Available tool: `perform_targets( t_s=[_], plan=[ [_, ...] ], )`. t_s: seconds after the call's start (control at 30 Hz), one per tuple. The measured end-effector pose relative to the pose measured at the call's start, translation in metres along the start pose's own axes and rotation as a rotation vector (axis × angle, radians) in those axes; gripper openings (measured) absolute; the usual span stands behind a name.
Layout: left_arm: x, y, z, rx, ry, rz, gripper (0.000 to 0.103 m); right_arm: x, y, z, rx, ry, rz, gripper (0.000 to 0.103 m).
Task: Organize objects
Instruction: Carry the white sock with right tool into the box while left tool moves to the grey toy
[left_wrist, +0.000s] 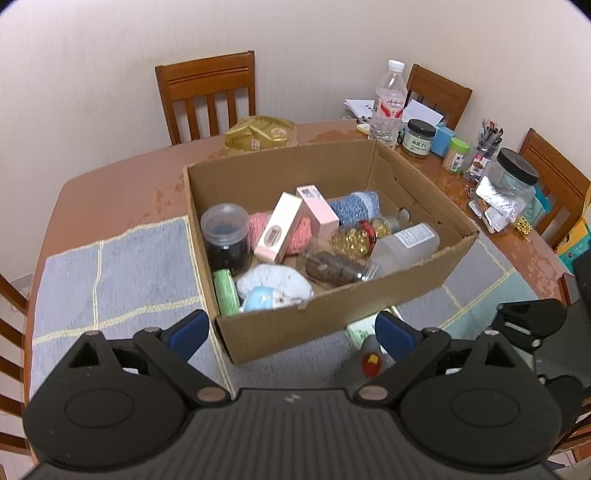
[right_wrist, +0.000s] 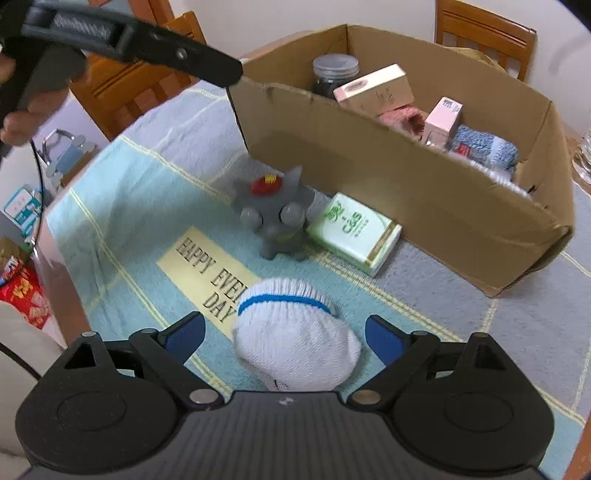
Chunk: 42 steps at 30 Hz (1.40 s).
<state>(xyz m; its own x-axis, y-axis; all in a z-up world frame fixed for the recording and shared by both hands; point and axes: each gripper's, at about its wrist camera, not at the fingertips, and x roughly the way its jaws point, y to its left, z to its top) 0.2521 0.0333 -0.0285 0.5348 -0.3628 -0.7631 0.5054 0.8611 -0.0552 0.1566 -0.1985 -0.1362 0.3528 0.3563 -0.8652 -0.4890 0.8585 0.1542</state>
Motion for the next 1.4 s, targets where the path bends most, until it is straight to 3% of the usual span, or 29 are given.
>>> perform_targets(
  t_s=[0.23, 0.33, 0.43, 0.8, 1.0, 1.2, 1.3, 1.37, 1.4],
  plan=[
    [0.003, 0.001, -0.012, -0.046, 0.027, -0.01, 0.096, 0.026, 0.012, -0.008, -0.117, 0.03, -0.041, 0.095],
    [0.004, 0.001, -0.015, -0.043, 0.032, -0.008, 0.096, 0.03, 0.013, -0.01, -0.14, 0.033, -0.059, 0.082],
    [0.005, 0.001, -0.016, -0.049, 0.036, -0.011, 0.096, 0.031, 0.014, -0.01, -0.159, 0.043, -0.076, 0.077],
    [0.007, 0.004, -0.021, -0.064, 0.049, -0.004, 0.096, 0.014, 0.019, -0.009, -0.121, 0.046, -0.103, 0.067],
    [0.01, 0.008, -0.027, -0.076, 0.055, 0.003, 0.096, -0.03, 0.015, 0.008, -0.109, -0.034, -0.137, 0.067],
    [0.017, 0.006, -0.036, -0.084, 0.057, 0.027, 0.096, -0.08, -0.008, 0.051, -0.067, -0.163, -0.198, 0.067],
    [0.018, 0.002, -0.04, -0.059, 0.046, 0.023, 0.096, -0.098, -0.025, 0.076, -0.02, -0.239, -0.243, 0.069],
    [0.019, 0.0, -0.039, -0.058, 0.054, 0.01, 0.097, -0.106, -0.037, 0.092, 0.028, -0.291, -0.279, 0.082],
    [0.02, 0.0, -0.039, -0.059, 0.059, 0.006, 0.098, -0.108, -0.041, 0.099, 0.046, -0.308, -0.292, 0.098]
  ],
)
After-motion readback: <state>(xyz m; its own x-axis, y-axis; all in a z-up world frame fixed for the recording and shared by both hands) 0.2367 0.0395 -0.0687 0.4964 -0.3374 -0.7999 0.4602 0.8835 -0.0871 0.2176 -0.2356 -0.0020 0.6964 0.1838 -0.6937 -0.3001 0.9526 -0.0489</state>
